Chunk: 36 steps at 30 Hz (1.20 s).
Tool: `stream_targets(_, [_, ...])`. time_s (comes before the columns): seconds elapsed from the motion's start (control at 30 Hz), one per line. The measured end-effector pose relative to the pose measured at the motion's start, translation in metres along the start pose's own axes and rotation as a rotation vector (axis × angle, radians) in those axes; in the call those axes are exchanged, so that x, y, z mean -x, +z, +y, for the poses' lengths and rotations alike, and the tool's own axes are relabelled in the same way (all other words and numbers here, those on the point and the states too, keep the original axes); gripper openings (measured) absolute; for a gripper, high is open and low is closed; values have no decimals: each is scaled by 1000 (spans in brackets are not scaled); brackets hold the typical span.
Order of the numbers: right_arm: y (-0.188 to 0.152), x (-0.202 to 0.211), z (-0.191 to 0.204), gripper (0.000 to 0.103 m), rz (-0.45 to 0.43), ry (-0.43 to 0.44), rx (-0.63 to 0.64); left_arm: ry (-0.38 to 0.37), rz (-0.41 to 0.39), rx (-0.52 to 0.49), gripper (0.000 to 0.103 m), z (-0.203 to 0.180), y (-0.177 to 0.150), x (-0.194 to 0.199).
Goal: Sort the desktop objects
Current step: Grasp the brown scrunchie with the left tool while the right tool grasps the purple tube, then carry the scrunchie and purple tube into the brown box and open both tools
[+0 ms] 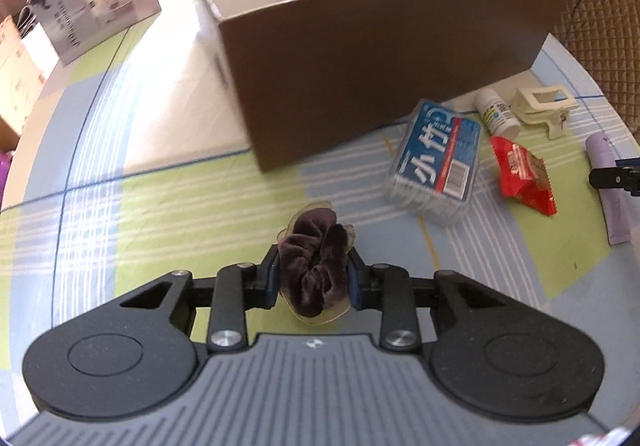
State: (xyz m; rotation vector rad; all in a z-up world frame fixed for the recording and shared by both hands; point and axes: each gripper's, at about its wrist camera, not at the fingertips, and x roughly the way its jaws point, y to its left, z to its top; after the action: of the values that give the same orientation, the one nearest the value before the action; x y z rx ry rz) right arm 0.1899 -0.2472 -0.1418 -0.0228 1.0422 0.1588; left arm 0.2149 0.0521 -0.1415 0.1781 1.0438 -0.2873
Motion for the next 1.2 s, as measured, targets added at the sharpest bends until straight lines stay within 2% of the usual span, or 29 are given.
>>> stream_targets(0.07, [-1, 0, 4, 31, 3, 1, 28, 6, 8, 7, 27, 2, -2, 3])
stream_targets(0.33, [-11, 7, 14, 30, 38, 80, 62, 18, 29, -6, 27, -1, -14, 14])
stream_targets(0.6, [-20, 20, 25, 30, 42, 163, 57, -20, 21, -5, 27, -15, -18, 23])
stream_targets(0.87, [-11, 46, 30, 30, -5, 269, 34, -74, -32, 10, 26, -25, -9, 46])
stream_targets(1.2, [36, 76, 50, 30, -122, 397, 70, -101, -151, 18, 26, -25, 30, 84])
